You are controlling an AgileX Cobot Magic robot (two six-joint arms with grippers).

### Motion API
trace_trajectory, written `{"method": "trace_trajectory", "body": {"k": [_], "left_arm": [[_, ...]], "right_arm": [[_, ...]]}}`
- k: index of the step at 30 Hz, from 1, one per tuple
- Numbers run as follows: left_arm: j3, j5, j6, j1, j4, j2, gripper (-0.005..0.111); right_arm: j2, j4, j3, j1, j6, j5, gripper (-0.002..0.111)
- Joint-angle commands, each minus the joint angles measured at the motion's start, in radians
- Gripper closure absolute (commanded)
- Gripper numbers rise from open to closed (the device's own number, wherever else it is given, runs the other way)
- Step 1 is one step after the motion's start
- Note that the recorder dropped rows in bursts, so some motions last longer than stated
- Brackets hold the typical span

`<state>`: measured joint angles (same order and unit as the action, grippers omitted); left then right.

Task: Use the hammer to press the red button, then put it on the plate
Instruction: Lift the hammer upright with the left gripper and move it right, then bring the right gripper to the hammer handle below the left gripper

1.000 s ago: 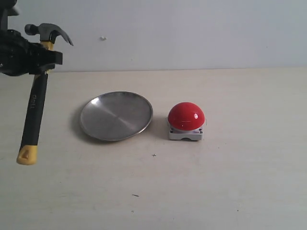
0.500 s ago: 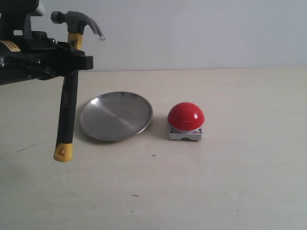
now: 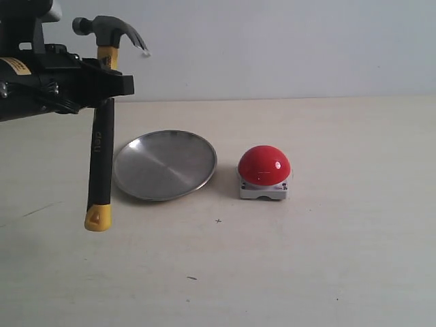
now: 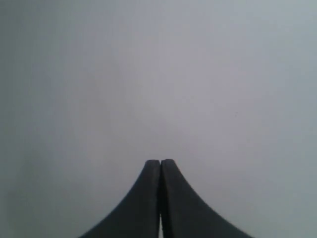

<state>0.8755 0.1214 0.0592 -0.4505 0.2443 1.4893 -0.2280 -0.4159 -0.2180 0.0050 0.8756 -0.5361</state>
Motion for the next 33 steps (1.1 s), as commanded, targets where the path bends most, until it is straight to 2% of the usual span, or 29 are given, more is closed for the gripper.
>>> {"method": "trace_trajectory", "body": {"k": [1, 5, 9, 13, 18, 22, 27, 32, 33], "left_arm": [[0.009, 0.075, -0.019, -0.005, -0.006, -0.018, 0.107], [0.009, 0.079, -0.035, -0.005, -0.006, -0.018, 0.107], [0.009, 0.086, -0.039, -0.005, -0.006, -0.018, 0.107], [0.009, 0.091, -0.039, -0.005, -0.006, -0.018, 0.107], [0.009, 0.093, -0.041, -0.005, -0.006, -0.018, 0.107], [0.009, 0.093, -0.041, -0.005, -0.006, -0.018, 0.107], [0.009, 0.093, -0.041, -0.005, -0.006, -0.018, 0.107], [0.009, 0.093, -0.039, -0.005, -0.006, -0.018, 0.107], [0.009, 0.093, -0.039, -0.005, -0.006, -0.018, 0.107]], "right_arm": [[-0.290, -0.251, -0.117, 0.002, 0.121, -0.042, 0.108], [-0.656, -0.505, -0.199, 0.002, 0.235, -0.276, 0.108], [-0.953, -0.603, -0.260, 0.002, 0.278, -0.440, 0.108], [-1.203, -0.614, -0.328, 0.034, 0.278, -0.493, 0.108], [-1.437, -0.614, -0.441, 0.170, 0.259, -0.491, 0.103], [-1.569, -0.610, -0.540, 0.266, 0.224, -0.491, 0.093], [-1.654, -0.608, -0.628, 0.339, 0.224, -0.479, 0.078], [-1.693, -0.608, -0.687, 0.401, 0.224, -0.476, 0.048], [-1.695, -0.606, -0.701, 0.418, 0.224, -0.466, 0.039]]}}
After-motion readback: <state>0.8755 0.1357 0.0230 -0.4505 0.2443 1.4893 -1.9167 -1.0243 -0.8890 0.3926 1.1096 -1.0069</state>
